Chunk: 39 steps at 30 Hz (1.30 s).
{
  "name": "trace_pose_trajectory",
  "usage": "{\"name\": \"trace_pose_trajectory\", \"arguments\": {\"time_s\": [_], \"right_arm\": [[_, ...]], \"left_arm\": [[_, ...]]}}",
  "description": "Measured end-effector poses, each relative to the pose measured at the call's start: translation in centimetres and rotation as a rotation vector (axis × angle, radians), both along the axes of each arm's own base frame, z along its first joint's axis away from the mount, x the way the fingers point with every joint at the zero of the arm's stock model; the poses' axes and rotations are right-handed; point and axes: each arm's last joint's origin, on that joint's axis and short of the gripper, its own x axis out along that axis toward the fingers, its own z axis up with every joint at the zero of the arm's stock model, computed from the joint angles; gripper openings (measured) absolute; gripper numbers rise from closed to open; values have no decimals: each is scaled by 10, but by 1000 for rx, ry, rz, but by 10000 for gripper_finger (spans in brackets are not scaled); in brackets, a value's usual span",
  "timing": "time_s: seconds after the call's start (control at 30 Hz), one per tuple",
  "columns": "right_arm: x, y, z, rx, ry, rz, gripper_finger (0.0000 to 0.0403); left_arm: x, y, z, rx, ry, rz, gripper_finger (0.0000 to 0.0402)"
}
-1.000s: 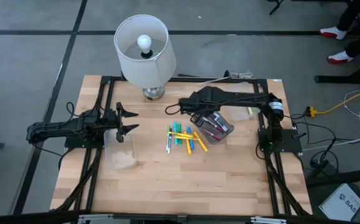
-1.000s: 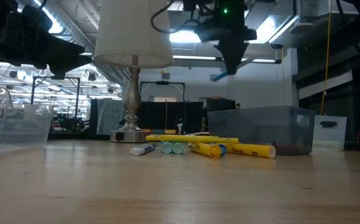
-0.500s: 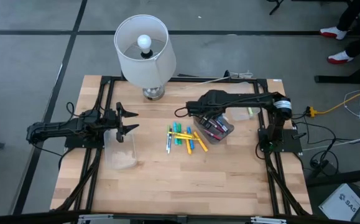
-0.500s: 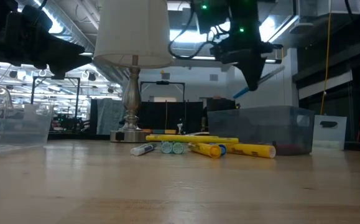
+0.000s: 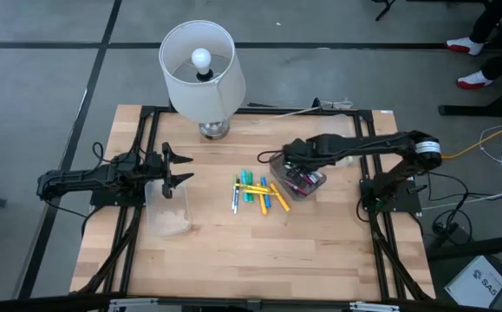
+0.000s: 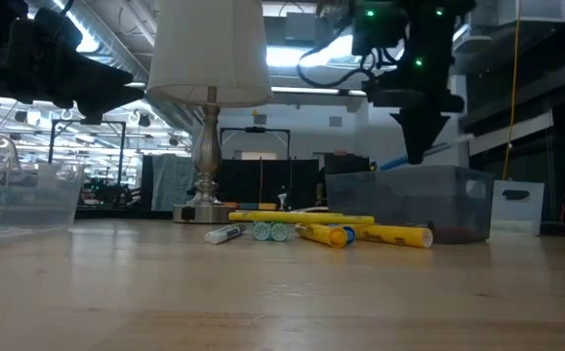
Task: Pick & Place Markers
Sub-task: Put the light blue marker pen into the black bin
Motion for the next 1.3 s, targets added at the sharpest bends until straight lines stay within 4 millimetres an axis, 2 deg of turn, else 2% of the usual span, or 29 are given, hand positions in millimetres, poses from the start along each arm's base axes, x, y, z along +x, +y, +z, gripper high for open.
{"name": "trace_pose_trajectory", "arguments": {"time_s": [0.27,0.5,0.83,1.07,1.2,1.3], "right_arm": [[-15,2,-19,6,-114,-7,41],[-9,-1,-37,31,-251,12,41],[-7,-2,-57,63,-357,73,41],[-15,-1,-71,72,-336,74,49],[-15,-1,-71,71,-335,72,60],[-15,-1,-71,70,-339,73,54]], "left_arm": [[0,0,0,0,0,0,242],[0,0,0,1,0,0,242],[0,0,0,0,0,0,242],[0,0,0,0,0,0,242],[0,0,0,0,0,0,242],[0,0,0,0,0,0,242]]}}
